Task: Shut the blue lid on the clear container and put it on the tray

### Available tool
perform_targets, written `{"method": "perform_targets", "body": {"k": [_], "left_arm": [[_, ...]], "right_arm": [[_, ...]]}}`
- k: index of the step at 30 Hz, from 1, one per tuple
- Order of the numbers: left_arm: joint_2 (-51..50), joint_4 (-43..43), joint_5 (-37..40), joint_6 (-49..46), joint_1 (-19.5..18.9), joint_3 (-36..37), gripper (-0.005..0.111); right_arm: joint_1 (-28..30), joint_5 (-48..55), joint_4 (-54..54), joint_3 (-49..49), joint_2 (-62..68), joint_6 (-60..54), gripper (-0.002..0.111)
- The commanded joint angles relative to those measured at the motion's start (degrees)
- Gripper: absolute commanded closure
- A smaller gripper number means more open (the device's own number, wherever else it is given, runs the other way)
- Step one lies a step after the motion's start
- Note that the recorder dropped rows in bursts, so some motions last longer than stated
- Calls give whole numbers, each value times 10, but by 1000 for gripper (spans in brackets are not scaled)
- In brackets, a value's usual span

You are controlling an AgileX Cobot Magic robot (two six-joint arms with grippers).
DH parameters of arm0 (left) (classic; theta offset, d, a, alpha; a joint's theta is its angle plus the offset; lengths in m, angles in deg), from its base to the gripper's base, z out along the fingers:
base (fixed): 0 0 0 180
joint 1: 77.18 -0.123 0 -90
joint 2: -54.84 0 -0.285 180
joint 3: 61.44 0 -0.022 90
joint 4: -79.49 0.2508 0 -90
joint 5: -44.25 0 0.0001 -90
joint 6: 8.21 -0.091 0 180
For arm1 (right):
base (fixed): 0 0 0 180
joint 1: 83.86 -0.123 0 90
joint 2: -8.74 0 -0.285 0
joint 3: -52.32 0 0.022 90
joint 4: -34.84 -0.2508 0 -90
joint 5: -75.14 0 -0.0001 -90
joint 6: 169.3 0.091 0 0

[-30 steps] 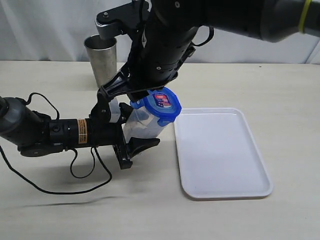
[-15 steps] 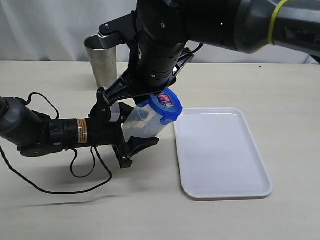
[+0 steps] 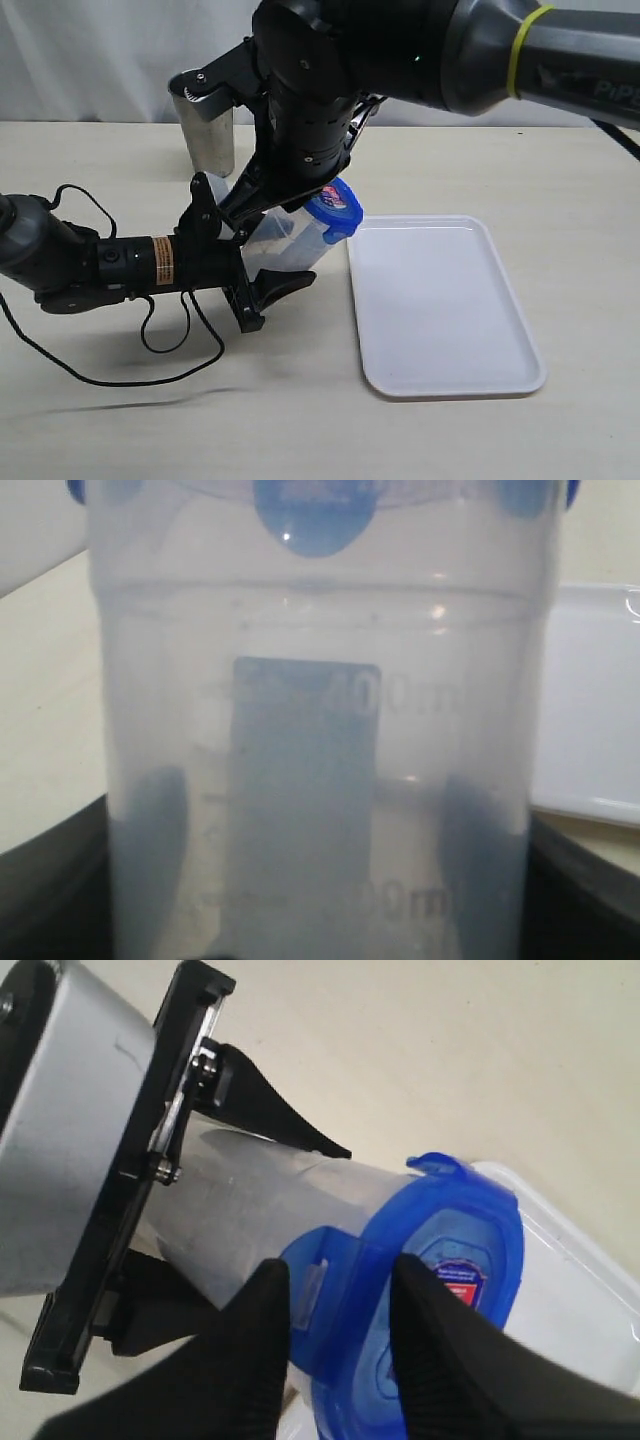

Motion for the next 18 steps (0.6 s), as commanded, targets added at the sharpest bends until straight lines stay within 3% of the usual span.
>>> {"method": "perform_targets", "body": {"k": [1,9,15,18], "left_arm": [[1,11,0,-8,1,1,107],[1,11,-1,-10,1,1,107],[1,11,-1,-12,1,1,107],[1,12,-6,-13,1,1,107]], "right_arm": [[-3,31,-27,17,31,-30,89],[-3,0,-84,-21,-3,-106,88],[-3,-20,-149,-45,-55,-147,76],[-3,-12,-145,-45,-85,-147,76]]}}
